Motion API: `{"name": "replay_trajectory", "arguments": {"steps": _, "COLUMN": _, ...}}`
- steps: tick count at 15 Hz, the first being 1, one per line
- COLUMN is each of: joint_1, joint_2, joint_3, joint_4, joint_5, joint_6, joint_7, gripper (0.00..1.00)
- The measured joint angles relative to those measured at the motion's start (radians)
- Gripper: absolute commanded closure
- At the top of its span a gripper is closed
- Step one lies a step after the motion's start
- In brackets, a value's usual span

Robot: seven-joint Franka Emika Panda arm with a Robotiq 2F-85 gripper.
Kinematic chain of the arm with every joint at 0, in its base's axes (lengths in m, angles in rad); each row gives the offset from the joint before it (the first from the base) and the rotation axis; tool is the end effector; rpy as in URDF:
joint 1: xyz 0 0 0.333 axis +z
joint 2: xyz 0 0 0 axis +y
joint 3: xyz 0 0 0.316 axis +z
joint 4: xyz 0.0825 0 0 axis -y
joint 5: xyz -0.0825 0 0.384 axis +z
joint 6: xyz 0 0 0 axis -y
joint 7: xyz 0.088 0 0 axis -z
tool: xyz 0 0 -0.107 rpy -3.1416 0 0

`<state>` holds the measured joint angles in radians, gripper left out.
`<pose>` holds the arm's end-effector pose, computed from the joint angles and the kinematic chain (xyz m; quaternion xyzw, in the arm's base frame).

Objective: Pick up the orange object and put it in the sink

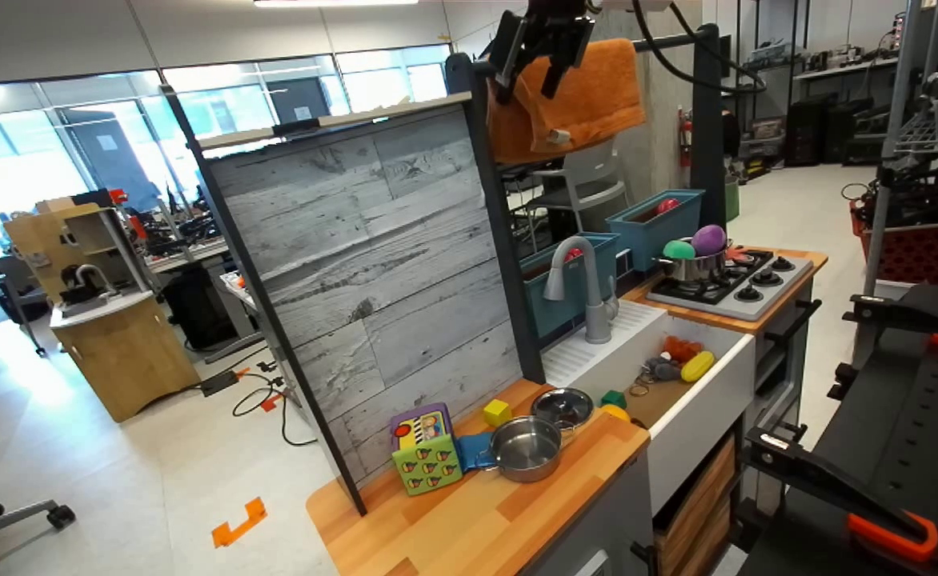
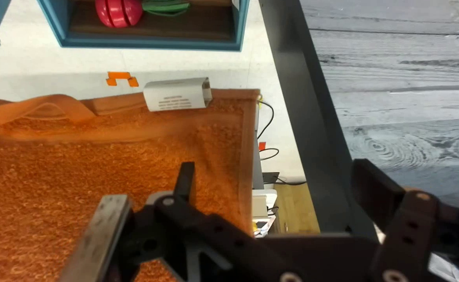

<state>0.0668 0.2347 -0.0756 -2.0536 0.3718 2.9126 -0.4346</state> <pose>0.6283 -0.0255 0.3931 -0.9477 -0.0465 -0.3152 0.0185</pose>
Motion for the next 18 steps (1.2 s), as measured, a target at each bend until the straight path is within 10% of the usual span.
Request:
{"name": "replay_trajectory", "arguments": {"steps": 1, "joint_1": 0.003, "joint_2": 0.024, "joint_3": 0.0, "joint_4": 0.02, "joint_5": -0.008, "joint_6": 0.024, "joint_7": 0.005, "gripper": 0.25}}
{"name": "replay_trajectory", "arguments": {"steps": 6, "joint_1": 0.013, "joint_2": 0.111, "joint_3": -0.011, "joint_4": 0.085, "joint_5": -0.152, "joint_6": 0.135, "joint_7": 0.099, "gripper": 0.58}}
{"name": "replay_trajectory", "arguments": {"steps": 11, "joint_1": 0.14, "joint_2": 0.127, "joint_3": -0.188, "joint_4": 0.08, "joint_5": -0.255, "joint_6": 0.134, "joint_7": 0.238, "gripper": 0.97}}
{"name": "replay_trajectory", "arguments": {"steps": 18, "joint_1": 0.247, "joint_2": 0.118, "joint_3": -0.34, "joint_4": 0.021, "joint_5": -0.288, "joint_6": 0.116, "joint_7": 0.286, "gripper": 0.99}}
